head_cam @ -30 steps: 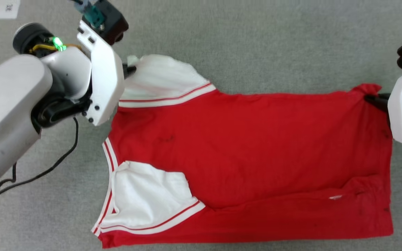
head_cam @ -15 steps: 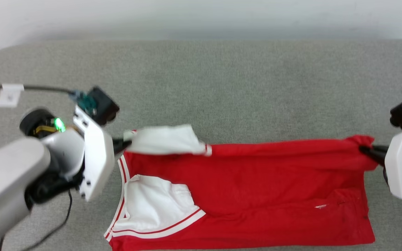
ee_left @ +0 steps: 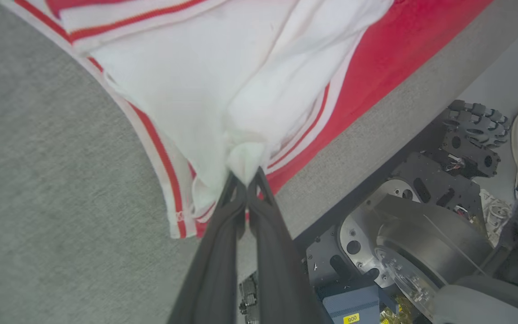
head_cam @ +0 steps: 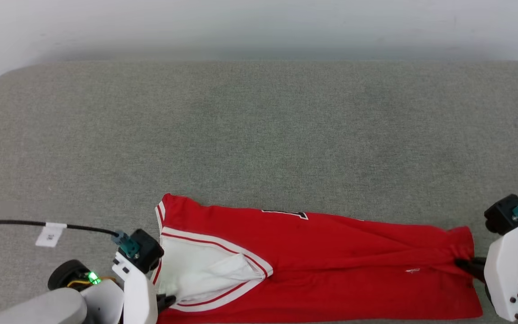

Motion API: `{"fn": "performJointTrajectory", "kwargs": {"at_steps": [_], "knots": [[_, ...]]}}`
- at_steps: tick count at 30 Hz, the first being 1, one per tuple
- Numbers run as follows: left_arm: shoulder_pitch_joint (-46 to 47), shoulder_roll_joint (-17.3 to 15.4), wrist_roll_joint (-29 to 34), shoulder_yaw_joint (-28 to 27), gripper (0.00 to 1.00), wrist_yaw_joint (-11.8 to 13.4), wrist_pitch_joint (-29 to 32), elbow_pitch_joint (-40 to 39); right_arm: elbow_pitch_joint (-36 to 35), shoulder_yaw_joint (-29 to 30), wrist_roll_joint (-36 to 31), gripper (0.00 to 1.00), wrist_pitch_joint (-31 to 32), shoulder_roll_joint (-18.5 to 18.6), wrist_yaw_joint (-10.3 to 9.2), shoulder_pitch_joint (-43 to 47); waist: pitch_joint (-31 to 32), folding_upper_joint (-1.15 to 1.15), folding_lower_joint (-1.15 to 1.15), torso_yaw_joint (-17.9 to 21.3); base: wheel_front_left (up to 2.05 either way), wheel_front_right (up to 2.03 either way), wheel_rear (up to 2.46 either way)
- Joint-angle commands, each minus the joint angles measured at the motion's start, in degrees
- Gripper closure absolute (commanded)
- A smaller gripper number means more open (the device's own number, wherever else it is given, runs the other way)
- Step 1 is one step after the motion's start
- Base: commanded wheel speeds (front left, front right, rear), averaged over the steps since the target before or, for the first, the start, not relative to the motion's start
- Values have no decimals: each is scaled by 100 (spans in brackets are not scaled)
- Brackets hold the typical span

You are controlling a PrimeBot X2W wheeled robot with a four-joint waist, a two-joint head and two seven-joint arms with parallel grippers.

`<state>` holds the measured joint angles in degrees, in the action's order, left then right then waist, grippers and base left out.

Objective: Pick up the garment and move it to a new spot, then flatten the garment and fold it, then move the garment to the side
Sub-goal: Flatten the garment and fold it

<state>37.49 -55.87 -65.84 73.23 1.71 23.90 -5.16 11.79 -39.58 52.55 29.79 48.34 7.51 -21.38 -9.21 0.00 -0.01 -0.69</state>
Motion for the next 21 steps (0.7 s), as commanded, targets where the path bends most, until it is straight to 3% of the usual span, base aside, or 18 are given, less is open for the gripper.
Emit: {"fn": "performJointTrajectory", "kwargs": {"at_steps": [1, 5, 6, 7, 8, 9, 15, 21], "knots": [[-93, 40, -15, -2, 100, 26, -35, 44, 45, -23, -24, 100, 31, -44, -5, 98, -22, 0, 1, 5, 0, 0, 0], [-359, 203, -12, 4, 100, -28, -82, 327, 214, -136, -104, 100, -19, -151, -5, 144, -70, 0, 1, 21, 0, 0, 0], [-374, 227, -6, -7, 67, 5, -136, 390, 257, -145, -102, 100, -52, -174, -5, 133, -68, 0, 1, 24, 0, 0, 0], [-373, 236, 62, -26, 0, 27, -224, 448, 292, -130, -91, 77, -83, -200, -5, 115, -56, 0, 1, 29, 0, 0, 0], [-364, 245, 130, -53, 0, 39, -337, 479, 300, -120, -62, 16, -123, -220, -5, 104, -32, 0, 1, 33, 0, 0, 0], [-362, 252, 169, -91, 0, 72, -446, 505, 271, -90, -43, 0, -195, -231, -5, 89, -3, 0, 1, 31, 0, 0, 0], [-391, 156, 412, -462, 0, 450, -1381, 327, -81, 89, -63, 0, -620, 5, -5, 56, 184, 0, 1, 32, 0, 0, 0], [-558, 372, 795, -984, 0, 1287, -2833, 418, -255, 716, -194, 0, -1286, 2, -5, 56, 262, 0, 1, 23, 0, 0, 0]]}}
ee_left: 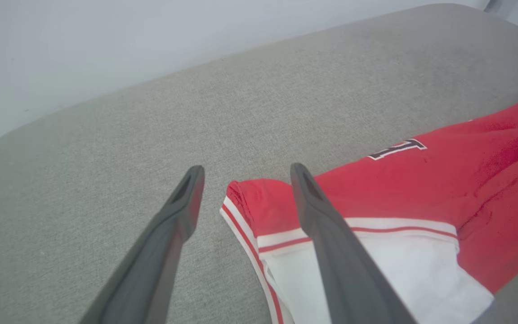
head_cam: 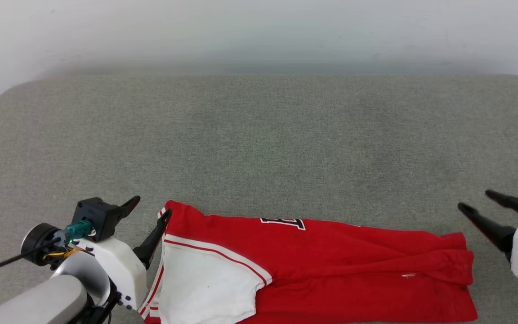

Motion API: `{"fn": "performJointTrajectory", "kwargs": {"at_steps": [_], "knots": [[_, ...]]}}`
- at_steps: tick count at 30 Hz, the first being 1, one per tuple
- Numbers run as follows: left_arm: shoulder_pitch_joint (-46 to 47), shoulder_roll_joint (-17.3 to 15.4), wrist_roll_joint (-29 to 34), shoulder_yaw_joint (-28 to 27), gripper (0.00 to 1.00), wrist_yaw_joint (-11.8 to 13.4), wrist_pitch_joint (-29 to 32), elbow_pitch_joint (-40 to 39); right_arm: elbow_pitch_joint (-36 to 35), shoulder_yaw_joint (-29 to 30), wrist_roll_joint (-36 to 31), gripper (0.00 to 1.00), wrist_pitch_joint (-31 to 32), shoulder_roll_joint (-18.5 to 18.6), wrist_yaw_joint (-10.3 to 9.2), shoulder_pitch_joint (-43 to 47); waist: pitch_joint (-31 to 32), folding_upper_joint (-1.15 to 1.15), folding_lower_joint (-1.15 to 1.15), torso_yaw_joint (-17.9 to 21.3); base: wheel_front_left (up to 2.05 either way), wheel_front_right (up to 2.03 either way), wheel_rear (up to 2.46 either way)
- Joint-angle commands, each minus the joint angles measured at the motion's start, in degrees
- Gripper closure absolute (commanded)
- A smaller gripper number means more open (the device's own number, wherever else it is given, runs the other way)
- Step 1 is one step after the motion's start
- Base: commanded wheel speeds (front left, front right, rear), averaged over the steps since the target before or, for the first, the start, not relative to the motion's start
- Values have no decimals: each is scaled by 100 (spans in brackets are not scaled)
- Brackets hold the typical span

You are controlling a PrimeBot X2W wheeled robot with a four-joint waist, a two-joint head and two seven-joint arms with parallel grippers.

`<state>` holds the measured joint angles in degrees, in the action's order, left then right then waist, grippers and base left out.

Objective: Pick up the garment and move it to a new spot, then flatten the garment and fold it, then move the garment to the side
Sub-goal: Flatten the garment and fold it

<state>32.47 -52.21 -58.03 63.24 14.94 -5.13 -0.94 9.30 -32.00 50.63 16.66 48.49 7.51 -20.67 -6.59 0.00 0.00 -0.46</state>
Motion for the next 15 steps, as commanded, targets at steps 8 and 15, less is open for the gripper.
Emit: {"fn": "performJointTrajectory", "kwargs": {"at_steps": [8, 15], "knots": [[-484, 502, 524, -680, 0, 1015, -985, 338, 557, 1250, -607, 0, -594, -472, -5, 407, -14, 0, 0, 4, 0, 0, 0], [-1290, 1084, 1686, -1938, 0, 1666, -1011, 197, 809, 1935, -489, 0, -40, -998, -4, 1021, -63, 0, 0, -19, 0, 0, 0]]}}
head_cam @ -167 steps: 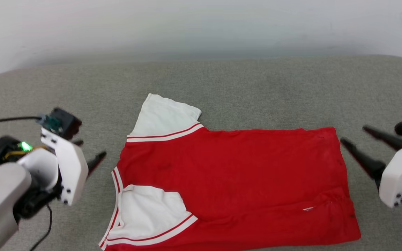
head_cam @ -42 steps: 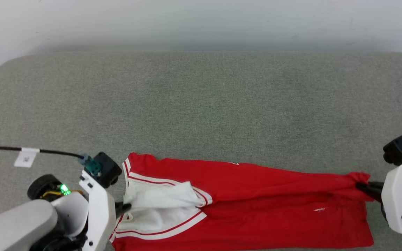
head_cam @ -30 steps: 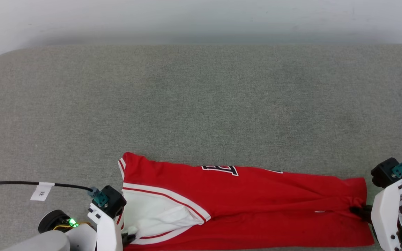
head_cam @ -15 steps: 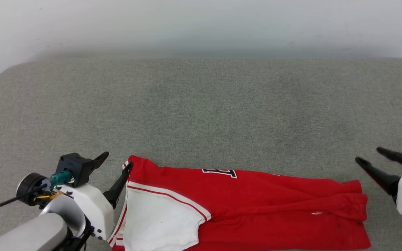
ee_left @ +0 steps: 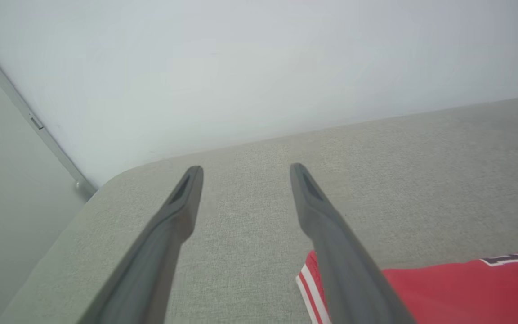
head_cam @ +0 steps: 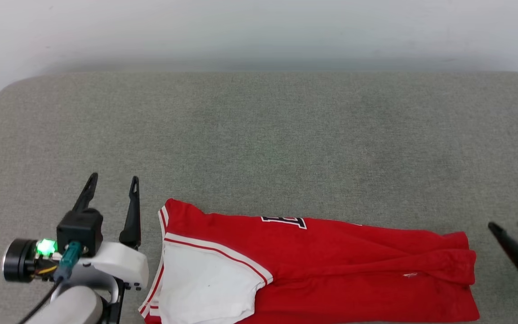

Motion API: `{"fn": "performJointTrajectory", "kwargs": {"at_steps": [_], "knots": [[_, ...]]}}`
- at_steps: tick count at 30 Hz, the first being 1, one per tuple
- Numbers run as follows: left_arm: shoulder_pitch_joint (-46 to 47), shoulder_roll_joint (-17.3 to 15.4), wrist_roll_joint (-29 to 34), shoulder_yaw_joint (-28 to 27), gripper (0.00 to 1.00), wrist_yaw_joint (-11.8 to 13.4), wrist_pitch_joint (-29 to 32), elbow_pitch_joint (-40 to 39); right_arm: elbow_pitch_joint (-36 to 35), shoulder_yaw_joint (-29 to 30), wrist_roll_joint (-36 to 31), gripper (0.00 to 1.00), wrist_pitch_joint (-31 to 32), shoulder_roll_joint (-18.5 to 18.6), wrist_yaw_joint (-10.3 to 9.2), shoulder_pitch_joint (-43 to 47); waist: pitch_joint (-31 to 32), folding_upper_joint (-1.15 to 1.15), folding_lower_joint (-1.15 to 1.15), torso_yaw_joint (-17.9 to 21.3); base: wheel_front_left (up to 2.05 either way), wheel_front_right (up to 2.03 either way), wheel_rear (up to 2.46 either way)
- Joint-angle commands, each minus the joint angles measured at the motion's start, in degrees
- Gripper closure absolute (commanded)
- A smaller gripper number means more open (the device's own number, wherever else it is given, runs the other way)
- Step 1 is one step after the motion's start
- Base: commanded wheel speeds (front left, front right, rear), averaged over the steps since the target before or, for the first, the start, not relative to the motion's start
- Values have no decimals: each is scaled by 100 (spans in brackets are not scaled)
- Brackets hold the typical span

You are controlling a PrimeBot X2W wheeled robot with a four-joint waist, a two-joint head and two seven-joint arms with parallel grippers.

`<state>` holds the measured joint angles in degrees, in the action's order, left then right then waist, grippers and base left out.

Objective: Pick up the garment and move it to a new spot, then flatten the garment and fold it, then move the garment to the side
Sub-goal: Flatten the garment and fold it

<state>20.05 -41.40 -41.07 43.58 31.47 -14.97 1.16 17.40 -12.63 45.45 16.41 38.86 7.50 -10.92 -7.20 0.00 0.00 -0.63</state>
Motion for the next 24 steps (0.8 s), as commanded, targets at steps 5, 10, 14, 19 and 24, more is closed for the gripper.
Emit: {"fn": "performJointTrajectory", "kwargs": {"at_steps": [5, 10, 14, 19, 24], "knots": [[-703, 424, 674, -796, 0, 116, -27, -76, -37, 62, 390, 0, 635, -333, -3, 473, -61, 0, 0, -31, 0, 0, 0], [-1187, 817, 1246, -1385, 0, -1, -28, -121, -82, 49, 763, 0, 1109, -542, -3, 719, -119, 0, 0, -63, 0, 0, 0], [-1458, 1131, 1647, -1672, 0, -140, -27, -40, 34, -72, 887, 0, 1182, -816, -3, 838, -148, 0, 0, -104, 0, 0, 0], [-1752, 1760, 2245, -2101, 0, -422, -28, 19, 362, -437, 905, 0, 1135, -1308, 0, 773, -157, 0, 0, -170, 0, 0, 0], [-1948, 2119, 2595, -2440, 0, -636, -28, -6, 602, -586, 878, 24, 1080, -1449, 6, 562, -120, 0, 0, -193, 0, 0, 0]]}}
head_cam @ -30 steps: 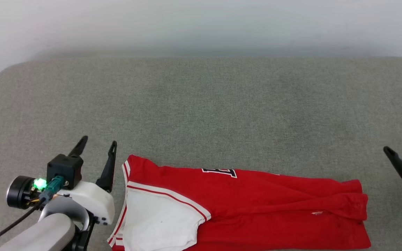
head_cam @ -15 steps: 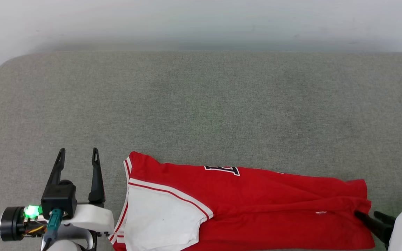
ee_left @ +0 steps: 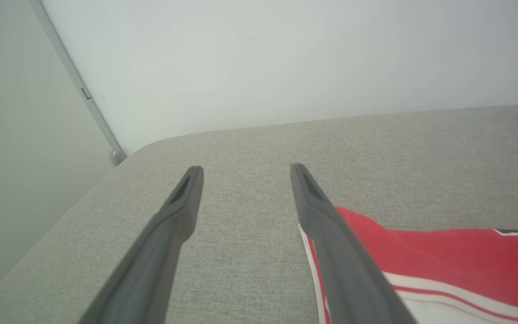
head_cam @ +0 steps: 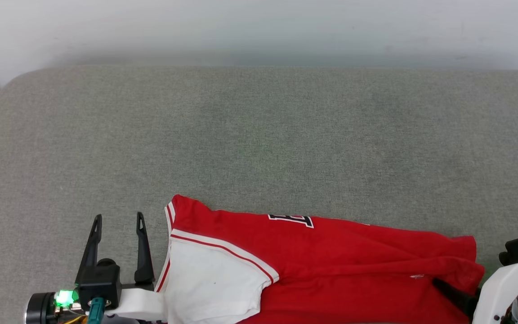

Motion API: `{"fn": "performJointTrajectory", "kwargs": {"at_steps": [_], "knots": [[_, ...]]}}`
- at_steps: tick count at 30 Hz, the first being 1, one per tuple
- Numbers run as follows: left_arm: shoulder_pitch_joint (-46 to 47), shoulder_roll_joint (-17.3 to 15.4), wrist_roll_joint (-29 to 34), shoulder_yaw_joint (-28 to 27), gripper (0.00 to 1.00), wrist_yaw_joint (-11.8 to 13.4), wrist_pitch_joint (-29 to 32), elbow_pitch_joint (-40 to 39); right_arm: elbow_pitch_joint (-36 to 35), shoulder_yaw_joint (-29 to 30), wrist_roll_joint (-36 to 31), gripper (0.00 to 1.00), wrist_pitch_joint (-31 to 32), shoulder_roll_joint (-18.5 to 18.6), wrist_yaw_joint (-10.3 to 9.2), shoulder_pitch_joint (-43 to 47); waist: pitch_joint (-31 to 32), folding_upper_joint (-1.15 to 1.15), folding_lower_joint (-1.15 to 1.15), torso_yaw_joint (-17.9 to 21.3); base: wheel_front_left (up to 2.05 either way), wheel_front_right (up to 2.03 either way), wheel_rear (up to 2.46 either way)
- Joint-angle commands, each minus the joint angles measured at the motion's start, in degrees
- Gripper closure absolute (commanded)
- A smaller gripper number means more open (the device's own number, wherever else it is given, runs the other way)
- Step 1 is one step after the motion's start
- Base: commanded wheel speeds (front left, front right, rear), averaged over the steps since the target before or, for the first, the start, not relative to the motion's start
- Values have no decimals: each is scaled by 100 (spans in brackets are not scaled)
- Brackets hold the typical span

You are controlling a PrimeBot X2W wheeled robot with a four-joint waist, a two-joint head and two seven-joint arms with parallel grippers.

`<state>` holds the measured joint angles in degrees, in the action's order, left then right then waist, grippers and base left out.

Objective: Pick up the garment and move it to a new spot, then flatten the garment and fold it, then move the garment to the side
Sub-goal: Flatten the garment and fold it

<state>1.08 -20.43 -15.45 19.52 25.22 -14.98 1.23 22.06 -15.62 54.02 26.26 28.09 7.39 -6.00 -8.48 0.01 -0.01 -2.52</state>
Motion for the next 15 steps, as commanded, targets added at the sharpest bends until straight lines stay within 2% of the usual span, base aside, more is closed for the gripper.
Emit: {"fn": "performJointTrajectory", "kwargs": {"at_steps": [1, 2, 5, 15], "knots": [[-86, 75, 92, -88, 0, -47, -27, -11, 164, -323, -1, 77, 66, -356, 17, 32, 26, -1, 1, -10, 0, 0, 0], [-120, 134, 147, -146, 0, -89, -28, -15, 180, -346, 0, 100, 56, -337, 17, 15, 46, -1, 1, -15, 0, 0, 0], [-241, 282, 321, -282, 0, -201, -27, -8, 207, -318, 31, 100, -4, -167, 17, -74, 122, -1, 1, -16, 0, 0, 0], [-552, 621, 751, -660, 0, -510, -27, -63, 270, 145, 104, 100, -129, 745, 6, -231, 393, -1, 1, 10, 0, 0, 0]]}}
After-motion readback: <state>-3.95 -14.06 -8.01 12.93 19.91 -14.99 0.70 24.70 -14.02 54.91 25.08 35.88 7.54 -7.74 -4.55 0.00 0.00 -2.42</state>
